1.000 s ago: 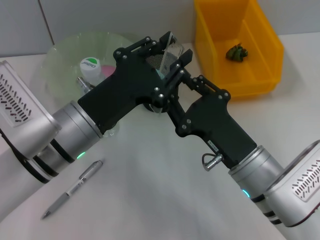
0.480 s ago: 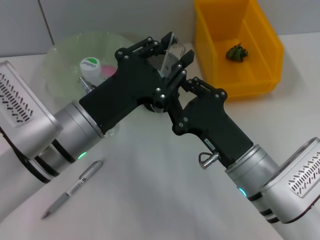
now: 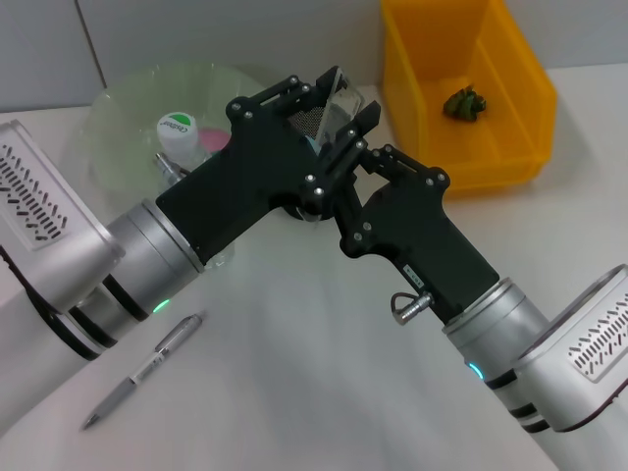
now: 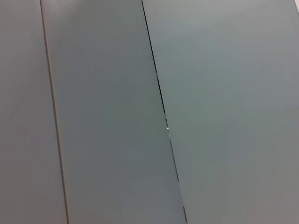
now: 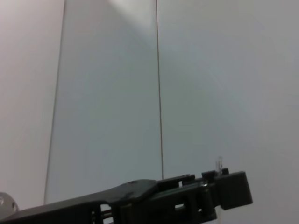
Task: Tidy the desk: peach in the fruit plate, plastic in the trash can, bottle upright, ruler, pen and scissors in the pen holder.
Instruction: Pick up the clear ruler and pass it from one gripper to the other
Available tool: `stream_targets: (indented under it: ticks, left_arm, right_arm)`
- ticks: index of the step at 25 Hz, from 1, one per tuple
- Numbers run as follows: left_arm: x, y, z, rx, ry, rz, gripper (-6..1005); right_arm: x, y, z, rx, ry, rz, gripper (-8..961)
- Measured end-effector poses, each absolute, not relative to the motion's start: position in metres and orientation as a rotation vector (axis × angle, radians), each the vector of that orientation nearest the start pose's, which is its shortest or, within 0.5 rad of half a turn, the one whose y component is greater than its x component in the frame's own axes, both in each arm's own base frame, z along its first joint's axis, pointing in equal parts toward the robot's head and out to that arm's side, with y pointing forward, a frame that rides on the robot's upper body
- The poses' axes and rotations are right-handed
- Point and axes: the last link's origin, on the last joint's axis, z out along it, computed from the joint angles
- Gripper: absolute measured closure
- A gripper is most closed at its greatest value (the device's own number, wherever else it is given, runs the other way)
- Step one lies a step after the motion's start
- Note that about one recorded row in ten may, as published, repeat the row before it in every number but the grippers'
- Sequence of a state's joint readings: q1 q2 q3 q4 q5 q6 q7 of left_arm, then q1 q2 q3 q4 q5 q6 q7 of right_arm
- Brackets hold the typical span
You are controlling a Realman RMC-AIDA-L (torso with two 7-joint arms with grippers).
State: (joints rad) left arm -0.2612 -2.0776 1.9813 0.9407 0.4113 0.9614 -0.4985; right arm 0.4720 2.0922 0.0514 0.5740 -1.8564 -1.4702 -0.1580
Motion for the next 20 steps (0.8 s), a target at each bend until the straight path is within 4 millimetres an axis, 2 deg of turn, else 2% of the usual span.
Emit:
stream_targets:
  ticks: [20]
  left_arm:
    - [-0.1443,0.3031,-0.0681,-2.249,0.002,-1.128,450]
  right_arm:
    - [0.1922,0.2645,-0.0975,-1.850,0.296,1.143,841]
